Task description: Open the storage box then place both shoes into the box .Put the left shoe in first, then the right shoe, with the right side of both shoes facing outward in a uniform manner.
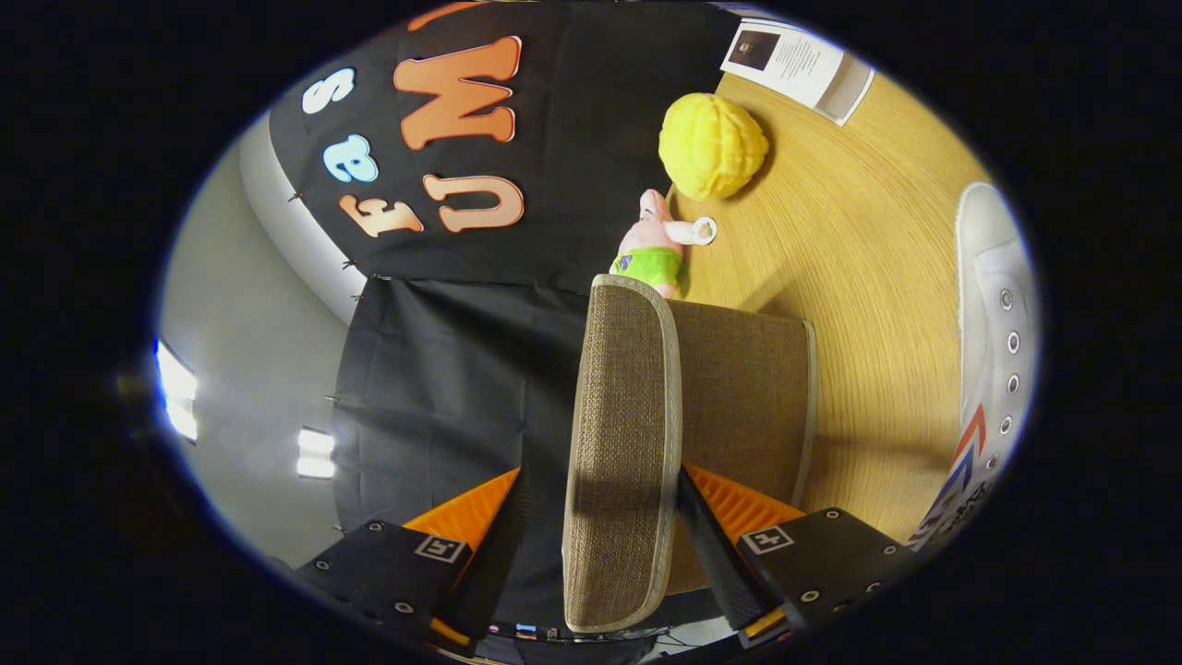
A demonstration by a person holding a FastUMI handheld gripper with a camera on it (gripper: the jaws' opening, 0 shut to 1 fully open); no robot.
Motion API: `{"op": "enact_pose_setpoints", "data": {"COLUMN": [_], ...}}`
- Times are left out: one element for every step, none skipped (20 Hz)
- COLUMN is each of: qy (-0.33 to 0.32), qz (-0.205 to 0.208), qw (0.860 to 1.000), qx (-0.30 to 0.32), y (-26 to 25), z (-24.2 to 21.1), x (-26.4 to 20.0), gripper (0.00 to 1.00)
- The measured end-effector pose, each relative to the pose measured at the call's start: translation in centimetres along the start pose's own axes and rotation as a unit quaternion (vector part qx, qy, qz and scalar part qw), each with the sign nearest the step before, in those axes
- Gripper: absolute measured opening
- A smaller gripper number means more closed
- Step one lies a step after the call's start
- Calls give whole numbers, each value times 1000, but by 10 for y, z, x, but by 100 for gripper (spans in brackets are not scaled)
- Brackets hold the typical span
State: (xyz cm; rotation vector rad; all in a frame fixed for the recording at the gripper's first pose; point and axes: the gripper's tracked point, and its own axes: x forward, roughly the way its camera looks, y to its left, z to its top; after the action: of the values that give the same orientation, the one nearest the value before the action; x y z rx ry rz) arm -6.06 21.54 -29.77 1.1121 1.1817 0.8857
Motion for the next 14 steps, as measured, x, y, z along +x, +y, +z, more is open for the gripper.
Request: {"op": "enact_pose_setpoints", "data": {"qy": [-8,-19,-32,-41,-48,-56,-71,-84,-94,-96,-92,-93,-102,-119], "qz": [5,9,9,12,14,10,-1,-9,-8,-7,-11,-25,-41,-51], "qw": [1000,1000,999,999,999,998,997,996,995,995,995,995,994,991], "qx": [6,6,3,-1,-3,-6,-11,-20,-26,-24,-22,-21,-24,-29], "y": [5,11,15,20,28,32,34,37,46,55,62,65,69,75], "z": [0,2,4,4,2,2,4,5,2,-2,-10,-14,-15,-13], "x": [-3,-6,-9,-10,-9,-7,-5,-2,-3,-1,2,5,5,7], "gripper": [89,83,78,70,66,57,50,34,29,22,20,18,16,12]}}
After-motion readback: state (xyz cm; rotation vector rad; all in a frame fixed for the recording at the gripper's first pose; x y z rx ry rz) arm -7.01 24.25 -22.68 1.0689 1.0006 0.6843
